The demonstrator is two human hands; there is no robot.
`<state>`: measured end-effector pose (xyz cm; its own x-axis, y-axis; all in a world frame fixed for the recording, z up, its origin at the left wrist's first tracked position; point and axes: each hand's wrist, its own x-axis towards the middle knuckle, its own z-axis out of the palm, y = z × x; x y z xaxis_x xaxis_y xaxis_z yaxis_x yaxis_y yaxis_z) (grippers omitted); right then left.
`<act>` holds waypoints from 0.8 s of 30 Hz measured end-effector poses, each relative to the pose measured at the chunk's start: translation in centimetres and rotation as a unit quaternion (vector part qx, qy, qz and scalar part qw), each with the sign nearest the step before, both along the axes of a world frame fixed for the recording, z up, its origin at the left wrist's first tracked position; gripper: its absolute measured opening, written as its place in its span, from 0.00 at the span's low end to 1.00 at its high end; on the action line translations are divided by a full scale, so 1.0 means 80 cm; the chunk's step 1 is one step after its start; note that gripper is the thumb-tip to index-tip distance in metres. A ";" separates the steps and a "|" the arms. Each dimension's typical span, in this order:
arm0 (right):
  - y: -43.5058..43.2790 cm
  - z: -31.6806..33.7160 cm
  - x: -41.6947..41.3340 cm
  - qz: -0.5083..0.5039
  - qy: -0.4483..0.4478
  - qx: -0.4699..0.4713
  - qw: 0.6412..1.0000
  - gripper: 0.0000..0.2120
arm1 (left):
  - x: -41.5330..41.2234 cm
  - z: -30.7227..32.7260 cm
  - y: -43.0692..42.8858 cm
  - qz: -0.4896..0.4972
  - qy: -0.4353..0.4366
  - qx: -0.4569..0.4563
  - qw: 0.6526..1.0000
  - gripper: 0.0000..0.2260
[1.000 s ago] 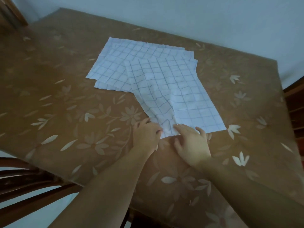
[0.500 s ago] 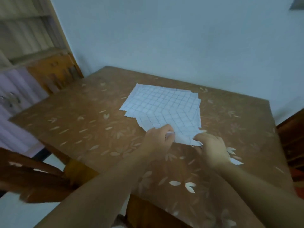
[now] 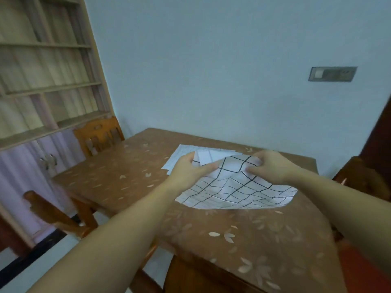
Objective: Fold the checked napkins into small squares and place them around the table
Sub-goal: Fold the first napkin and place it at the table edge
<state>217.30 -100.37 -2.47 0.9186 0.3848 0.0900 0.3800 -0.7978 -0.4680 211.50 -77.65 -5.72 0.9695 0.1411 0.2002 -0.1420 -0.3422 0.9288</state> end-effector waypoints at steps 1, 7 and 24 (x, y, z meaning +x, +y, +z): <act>-0.005 0.014 -0.005 -0.004 0.003 0.000 1.000 0.12 | -0.006 0.005 0.002 -0.014 0.020 0.006 1.000 0.09; -0.031 0.077 -0.012 0.031 0.062 0.058 0.996 0.10 | -0.017 0.006 0.013 -0.056 0.113 0.052 0.991 0.07; -0.049 0.012 -0.005 -0.046 0.372 0.484 0.791 0.26 | 0.072 -0.033 0.067 -0.012 0.227 -0.193 0.954 0.13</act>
<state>216.87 -104.33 -1.51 0.8759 0.3949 -0.2771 -0.3268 0.0631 -0.9430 217.30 -72.26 -8.33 0.9479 0.0953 -0.3040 0.3019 0.0359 0.9527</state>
